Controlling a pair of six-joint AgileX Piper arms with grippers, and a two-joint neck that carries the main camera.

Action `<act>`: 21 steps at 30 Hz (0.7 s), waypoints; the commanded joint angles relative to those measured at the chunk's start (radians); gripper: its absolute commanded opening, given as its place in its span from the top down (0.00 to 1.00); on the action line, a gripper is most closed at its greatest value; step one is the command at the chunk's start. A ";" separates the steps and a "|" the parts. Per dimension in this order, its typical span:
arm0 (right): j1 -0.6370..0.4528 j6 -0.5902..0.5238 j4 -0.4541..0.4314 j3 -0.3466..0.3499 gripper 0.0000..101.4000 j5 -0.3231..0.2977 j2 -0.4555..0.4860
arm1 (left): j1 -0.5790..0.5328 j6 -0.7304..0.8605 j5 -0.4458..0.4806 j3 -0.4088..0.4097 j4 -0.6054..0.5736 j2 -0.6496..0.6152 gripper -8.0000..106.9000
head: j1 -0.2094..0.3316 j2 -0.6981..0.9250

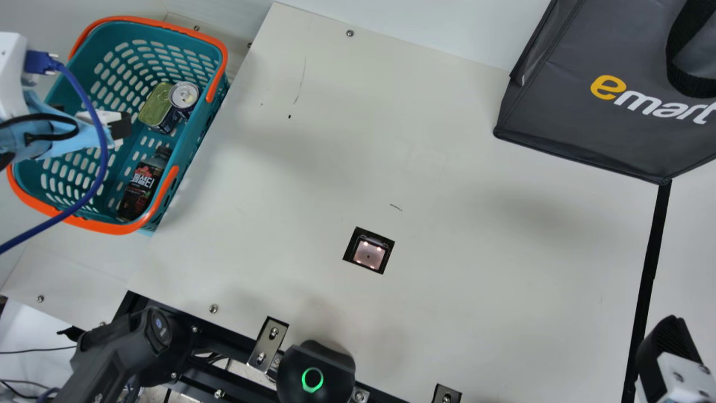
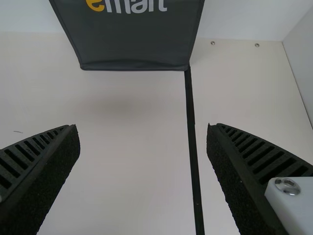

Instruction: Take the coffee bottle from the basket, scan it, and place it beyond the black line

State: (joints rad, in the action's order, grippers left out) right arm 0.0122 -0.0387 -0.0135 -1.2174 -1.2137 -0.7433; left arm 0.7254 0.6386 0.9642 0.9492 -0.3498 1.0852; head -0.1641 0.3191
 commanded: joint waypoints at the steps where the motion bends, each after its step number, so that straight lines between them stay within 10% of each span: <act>1: 0.000 0.000 0.000 0.000 0.10 0.000 0.000 | 0.006 0.020 -0.009 -0.010 -0.012 0.017 0.15 | 0.026 0.002; 21: 0.000 0.000 0.000 0.000 0.10 0.000 0.000 | 0.148 0.402 -0.078 -0.044 -0.156 0.273 0.15 | 0.026 0.002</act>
State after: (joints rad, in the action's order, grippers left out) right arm 0.0122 -0.0387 -0.0135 -1.2174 -1.2138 -0.7433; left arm 0.8689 1.0084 0.8895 0.9058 -0.5014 1.3410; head -0.1641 0.3191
